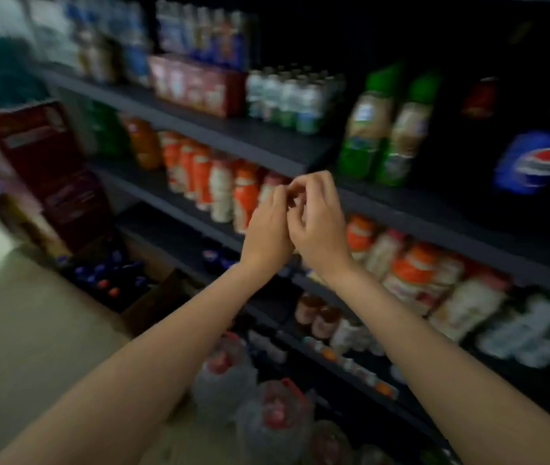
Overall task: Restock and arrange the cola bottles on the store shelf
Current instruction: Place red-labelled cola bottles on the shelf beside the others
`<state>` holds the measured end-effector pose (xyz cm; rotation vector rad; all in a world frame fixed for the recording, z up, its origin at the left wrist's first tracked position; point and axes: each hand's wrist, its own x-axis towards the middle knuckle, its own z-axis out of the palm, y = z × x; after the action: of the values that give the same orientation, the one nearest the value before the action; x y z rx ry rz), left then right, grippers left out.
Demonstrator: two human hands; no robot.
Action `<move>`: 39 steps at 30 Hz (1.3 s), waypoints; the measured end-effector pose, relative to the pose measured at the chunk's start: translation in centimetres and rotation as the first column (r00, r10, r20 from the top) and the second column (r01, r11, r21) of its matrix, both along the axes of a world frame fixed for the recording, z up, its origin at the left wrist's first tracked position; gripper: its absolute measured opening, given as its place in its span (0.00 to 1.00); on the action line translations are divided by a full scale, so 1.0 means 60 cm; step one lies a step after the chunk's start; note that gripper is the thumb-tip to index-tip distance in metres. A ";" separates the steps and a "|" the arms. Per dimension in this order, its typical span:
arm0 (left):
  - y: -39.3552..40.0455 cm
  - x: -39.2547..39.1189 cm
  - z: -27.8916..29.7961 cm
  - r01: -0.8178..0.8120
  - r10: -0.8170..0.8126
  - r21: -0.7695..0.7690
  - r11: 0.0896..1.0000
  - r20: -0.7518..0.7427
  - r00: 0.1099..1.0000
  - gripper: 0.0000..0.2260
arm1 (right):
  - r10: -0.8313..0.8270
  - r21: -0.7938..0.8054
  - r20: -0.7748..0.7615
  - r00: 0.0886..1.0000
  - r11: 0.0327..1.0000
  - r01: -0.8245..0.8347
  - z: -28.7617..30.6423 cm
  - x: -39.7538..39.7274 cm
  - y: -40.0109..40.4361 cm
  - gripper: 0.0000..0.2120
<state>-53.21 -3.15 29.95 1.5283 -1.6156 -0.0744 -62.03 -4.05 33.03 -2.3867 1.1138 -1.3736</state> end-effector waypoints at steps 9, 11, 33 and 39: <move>0.164 0.590 -0.165 -0.341 0.515 0.735 0.587 -0.014 0.857 0.16 | 0.381 0.673 -0.398 0.835 0.739 -0.017 -0.204 0.486 0.026 0.08; 0.174 0.667 -0.181 -0.365 0.567 0.754 0.547 -0.013 0.823 0.16 | 0.402 0.759 -0.395 0.826 0.649 0.047 -0.231 0.542 0.021 0.10; -0.051 1.097 -0.647 -0.207 0.362 0.917 0.342 0.074 0.929 0.21 | 0.683 0.832 -0.549 0.482 0.502 0.235 -0.786 1.069 -0.209 0.22; -0.046 1.114 -0.705 -0.157 0.339 0.935 0.318 0.043 0.940 0.19 | 0.673 0.789 -0.608 0.421 0.572 0.226 -0.867 1.083 -0.188 0.19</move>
<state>13.65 -5.90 -12.33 2.5445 -1.1422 -1.1234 2.94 -15.32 -19.02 -2.2290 1.0424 0.6834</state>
